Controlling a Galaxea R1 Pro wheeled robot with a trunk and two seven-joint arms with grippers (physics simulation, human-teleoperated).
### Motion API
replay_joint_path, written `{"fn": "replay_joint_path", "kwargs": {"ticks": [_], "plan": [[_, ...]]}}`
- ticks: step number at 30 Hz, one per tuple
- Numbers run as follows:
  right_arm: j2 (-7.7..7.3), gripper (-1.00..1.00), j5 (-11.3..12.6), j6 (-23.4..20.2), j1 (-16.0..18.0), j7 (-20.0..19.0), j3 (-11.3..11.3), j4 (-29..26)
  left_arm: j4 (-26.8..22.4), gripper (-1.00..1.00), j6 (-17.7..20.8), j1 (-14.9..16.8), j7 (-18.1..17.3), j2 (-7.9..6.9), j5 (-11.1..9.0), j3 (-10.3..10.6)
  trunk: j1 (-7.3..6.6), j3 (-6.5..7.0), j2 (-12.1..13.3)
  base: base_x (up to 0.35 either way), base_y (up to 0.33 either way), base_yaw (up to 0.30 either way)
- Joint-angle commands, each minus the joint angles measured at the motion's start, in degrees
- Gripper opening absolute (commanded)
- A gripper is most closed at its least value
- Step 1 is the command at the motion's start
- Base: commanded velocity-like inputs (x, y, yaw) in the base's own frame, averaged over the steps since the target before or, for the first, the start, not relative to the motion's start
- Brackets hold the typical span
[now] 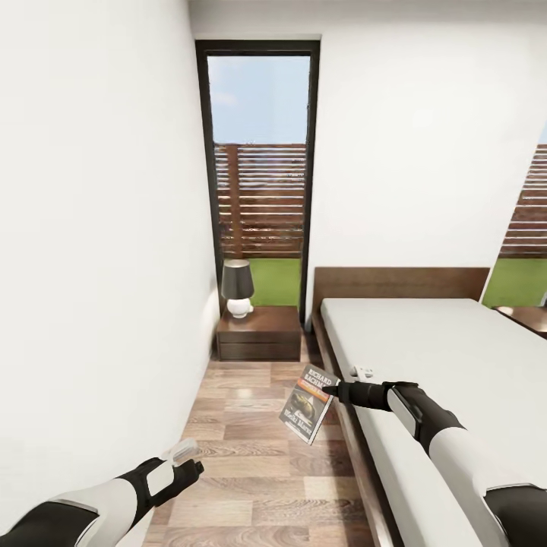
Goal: In the bedroom, move the book from the bed onto either nightstand, and place the two sandals side by side next to the bed.
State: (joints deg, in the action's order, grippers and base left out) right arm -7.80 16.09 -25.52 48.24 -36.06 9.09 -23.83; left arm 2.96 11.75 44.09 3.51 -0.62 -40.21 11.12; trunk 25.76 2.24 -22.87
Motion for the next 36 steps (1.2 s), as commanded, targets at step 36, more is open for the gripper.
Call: {"fn": "replay_joint_path", "kwargs": {"ticks": [36], "plan": [[-0.11, -1.0, 0.6, -0.4, 0.0, 0.2, 0.3, 0.0, 0.0, 1.0, 0.2, 0.0, 0.1, 0.01, -0.6, 0.5, 0.03, -0.03, 0.0, 0.166, 0.005, 0.0]]}}
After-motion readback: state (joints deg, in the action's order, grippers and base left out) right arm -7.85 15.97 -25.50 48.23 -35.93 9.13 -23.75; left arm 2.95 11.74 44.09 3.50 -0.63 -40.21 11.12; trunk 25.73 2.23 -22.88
